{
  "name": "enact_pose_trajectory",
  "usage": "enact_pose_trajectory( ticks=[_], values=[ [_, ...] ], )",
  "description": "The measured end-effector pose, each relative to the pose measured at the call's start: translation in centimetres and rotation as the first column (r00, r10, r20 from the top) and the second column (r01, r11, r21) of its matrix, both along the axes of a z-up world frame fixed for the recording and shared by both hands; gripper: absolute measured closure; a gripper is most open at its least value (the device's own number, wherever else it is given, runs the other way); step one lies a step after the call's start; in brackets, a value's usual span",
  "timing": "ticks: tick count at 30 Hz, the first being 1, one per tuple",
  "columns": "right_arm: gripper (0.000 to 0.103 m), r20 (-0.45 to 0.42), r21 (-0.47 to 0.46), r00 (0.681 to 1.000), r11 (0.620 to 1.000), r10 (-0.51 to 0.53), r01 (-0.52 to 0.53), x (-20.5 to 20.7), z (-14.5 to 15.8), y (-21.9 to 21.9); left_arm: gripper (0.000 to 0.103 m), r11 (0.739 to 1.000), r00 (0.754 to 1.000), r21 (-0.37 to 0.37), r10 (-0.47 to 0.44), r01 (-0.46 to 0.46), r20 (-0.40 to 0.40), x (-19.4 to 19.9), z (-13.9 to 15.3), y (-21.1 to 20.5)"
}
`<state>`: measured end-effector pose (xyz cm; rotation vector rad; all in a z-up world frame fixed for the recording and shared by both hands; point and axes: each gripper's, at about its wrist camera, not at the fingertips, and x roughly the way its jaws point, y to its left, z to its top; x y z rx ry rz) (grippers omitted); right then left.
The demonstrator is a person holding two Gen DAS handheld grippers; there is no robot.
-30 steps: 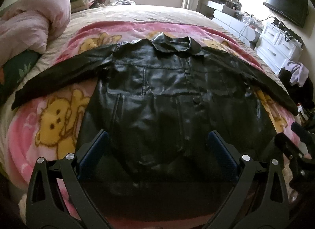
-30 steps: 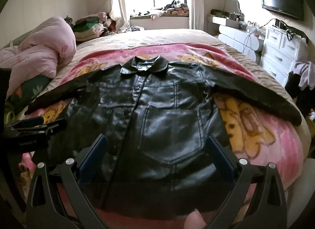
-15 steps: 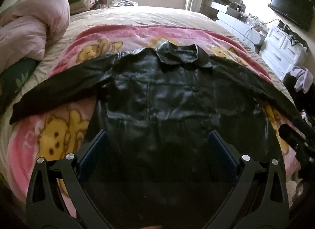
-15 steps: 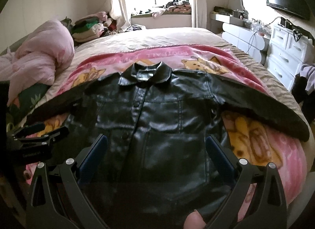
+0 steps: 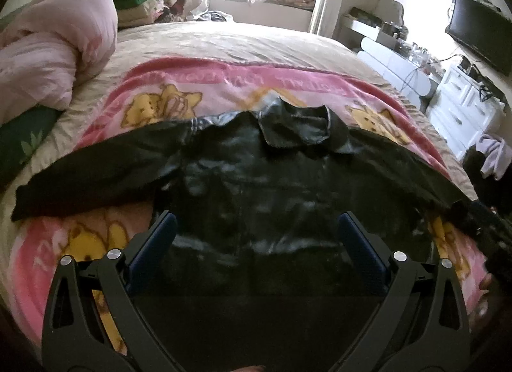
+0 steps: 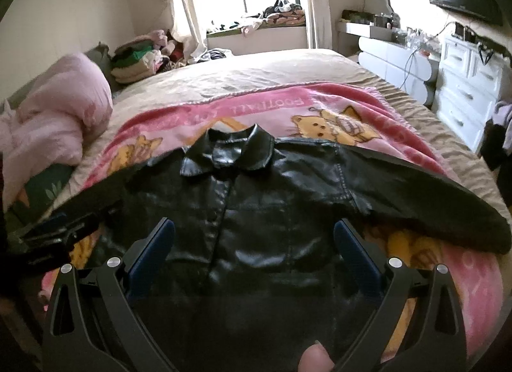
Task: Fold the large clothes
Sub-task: 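Grasp the jacket sleeve nearest the right tool and lift it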
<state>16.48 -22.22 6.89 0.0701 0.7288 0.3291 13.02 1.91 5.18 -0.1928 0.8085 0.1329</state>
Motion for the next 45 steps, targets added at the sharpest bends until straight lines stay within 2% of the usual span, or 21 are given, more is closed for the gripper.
enact_pose_trajectory(
  ticks=[6, 10, 18, 24, 28, 31, 37, 43, 45],
  values=[
    [0.004, 0.003, 0.012, 1.0, 1.0, -0.021, 0.021, 2.9, 0.1, -1.7, 0.008, 1.0, 1.0, -0.014, -0.01, 0.01, -0.022, 2.6, -0.1, -0.5],
    [0.004, 0.005, -0.011, 0.995, 0.995, -0.095, 0.095, 4.4, -0.9, -4.0, 0.008, 0.999, 0.998, -0.027, -0.041, 0.04, -0.045, 4.1, -0.8, -1.7],
    [0.004, -0.074, 0.016, 0.969, 0.971, -0.235, 0.237, 6.5, -3.9, -9.5, 0.008, 0.997, 0.994, -0.037, -0.076, 0.073, -0.083, 7.1, -2.4, -4.5],
    [0.004, -0.078, 0.009, 0.95, 0.953, -0.303, 0.304, 7.2, -5.1, -12.2, 0.008, 0.994, 0.988, -0.04, -0.103, 0.099, -0.119, 9.1, -3.9, -6.9],
    [0.004, -0.101, 0.025, 0.93, 0.933, -0.354, 0.358, 7.4, -5.9, -14.4, 0.008, 0.993, 0.981, -0.008, -0.122, 0.122, -0.151, 10.3, -5.0, -8.8],
    [0.004, -0.114, 0.032, 0.908, 0.912, -0.404, 0.41, 7.5, -6.3, -16.5, 0.008, 0.989, 0.975, -0.036, -0.148, 0.144, -0.168, 10.9, -5.9, -9.9],
    [0.004, -0.14, 0.062, 0.844, 0.847, -0.517, 0.529, 7.1, -7.0, -21.7, 0.008, 0.983, 0.966, -0.013, -0.181, 0.181, -0.185, 12.1, -6.8, -12.6],
    [0.004, -0.216, 0.109, 0.738, 0.735, -0.639, 0.669, 6.5, -8.7, -27.0, 0.008, 0.978, 0.96, 0.005, -0.203, 0.208, -0.195, 13.5, -7.3, -14.6],
    [0.004, -0.238, 0.112, 0.694, 0.69, -0.68, 0.715, 6.2, -9.3, -28.5, 0.008, 0.977, 0.958, 0.009, -0.207, 0.213, -0.198, 13.9, -7.4, -15.1]
  ],
)
